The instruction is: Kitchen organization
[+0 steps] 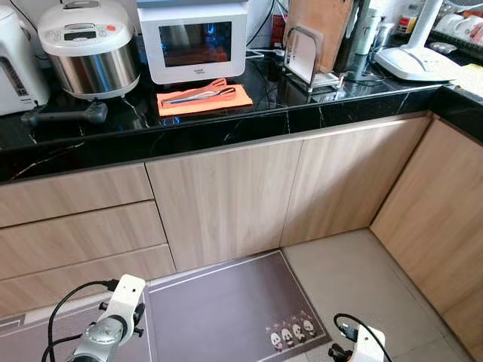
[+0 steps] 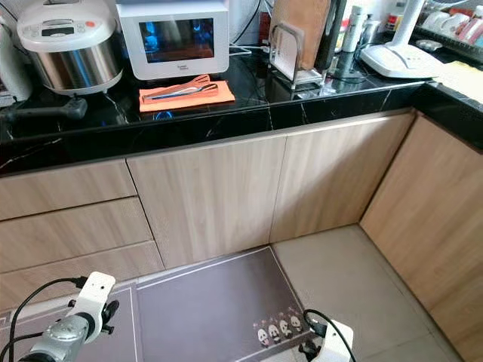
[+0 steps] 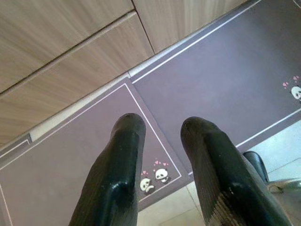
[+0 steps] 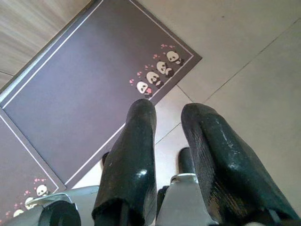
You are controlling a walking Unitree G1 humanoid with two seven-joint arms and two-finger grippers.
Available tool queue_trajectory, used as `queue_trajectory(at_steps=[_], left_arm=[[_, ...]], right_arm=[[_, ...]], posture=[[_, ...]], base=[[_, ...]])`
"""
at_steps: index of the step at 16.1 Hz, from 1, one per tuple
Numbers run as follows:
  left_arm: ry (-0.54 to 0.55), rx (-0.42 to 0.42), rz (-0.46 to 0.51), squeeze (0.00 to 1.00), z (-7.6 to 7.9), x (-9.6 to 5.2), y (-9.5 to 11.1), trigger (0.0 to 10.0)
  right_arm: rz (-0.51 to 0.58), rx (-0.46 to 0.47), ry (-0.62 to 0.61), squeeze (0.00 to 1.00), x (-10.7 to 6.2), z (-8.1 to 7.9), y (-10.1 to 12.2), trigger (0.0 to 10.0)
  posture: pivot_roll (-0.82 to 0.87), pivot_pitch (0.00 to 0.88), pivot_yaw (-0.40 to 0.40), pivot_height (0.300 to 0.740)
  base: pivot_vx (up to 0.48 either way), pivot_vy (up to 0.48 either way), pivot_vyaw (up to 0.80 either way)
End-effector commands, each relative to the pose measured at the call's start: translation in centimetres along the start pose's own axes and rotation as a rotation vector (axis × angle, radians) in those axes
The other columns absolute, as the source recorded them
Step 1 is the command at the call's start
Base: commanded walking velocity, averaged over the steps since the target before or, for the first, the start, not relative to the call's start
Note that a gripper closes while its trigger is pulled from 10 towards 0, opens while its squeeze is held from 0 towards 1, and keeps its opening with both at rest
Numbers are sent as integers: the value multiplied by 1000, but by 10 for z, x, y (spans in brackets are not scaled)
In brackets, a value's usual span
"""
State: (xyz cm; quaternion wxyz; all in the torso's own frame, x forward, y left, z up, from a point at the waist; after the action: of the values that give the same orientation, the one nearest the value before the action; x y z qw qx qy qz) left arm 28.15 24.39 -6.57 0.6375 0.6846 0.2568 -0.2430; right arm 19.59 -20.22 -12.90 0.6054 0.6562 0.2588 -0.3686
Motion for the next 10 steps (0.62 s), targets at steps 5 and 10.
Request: queue_trajectory(at_steps=[5,10], left_arm=[[22,-30,-70,0,3,-3,-23,10000],[46,-45,-108,0,-2,-7,-36,10000]], right_arm=[[23,-49,14,0,1,2,7,10000],[9,-67,26,0,0,0,3,10000]], posture=[[196,0,-27,740],[211,0,-36,740]], base=[[0,0,430],[0,0,800]])
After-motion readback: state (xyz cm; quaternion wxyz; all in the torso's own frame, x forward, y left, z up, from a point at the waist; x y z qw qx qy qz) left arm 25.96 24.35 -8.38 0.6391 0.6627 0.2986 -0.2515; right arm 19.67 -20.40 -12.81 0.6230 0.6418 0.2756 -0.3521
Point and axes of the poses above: a point about 5 cm out from each wrist's last joint towards the gripper, its own x axis pointing out of the wrist towards the gripper, its own y axis along the axis of the wrist's last joint, z = x × y, the point moved 5 cm from there along x, pointing out of the wrist towards the gripper, and after that the axes turned 15 degrees about -x, right-handed, at the moved point
